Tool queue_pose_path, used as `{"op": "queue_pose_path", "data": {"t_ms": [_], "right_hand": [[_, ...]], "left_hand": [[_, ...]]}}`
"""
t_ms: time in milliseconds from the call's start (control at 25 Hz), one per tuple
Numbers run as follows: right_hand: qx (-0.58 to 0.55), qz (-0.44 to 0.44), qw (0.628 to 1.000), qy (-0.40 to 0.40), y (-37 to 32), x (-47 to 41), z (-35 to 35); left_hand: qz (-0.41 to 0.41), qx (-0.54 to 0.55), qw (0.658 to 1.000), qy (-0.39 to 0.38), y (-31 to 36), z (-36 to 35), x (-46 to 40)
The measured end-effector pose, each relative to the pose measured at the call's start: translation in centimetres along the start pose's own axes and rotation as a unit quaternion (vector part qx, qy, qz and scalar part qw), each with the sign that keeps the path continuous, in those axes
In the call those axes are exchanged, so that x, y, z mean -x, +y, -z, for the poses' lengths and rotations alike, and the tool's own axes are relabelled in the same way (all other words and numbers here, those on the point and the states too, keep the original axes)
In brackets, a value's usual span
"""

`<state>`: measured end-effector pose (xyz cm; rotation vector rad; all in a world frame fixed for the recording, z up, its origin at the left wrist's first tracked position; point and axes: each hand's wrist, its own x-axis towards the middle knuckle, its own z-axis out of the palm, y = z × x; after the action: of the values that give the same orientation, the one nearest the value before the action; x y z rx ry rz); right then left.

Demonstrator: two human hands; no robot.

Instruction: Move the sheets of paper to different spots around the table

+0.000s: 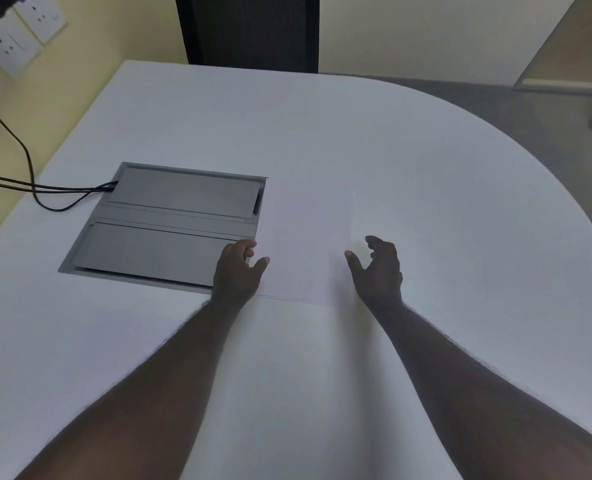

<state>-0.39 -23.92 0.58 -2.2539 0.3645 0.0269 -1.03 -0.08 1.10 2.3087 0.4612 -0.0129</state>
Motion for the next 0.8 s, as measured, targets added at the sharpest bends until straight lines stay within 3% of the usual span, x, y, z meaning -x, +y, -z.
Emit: {"op": "queue_pose_path", "data": {"t_ms": [320, 800], "right_hand": [[0.081, -0.092, 0.991, -0.052, 0.7, -1.7, -2.8], [0.133, -0.139, 0.980, -0.043, -0.5, -1.4, -4.8]], "left_hand": [[0.101, -0.094, 0.990, -0.041, -0.7, -2.5, -2.3], [0.177, -0.131, 0.975, 0.004, 1.0, -3.9, -2.3]]}}
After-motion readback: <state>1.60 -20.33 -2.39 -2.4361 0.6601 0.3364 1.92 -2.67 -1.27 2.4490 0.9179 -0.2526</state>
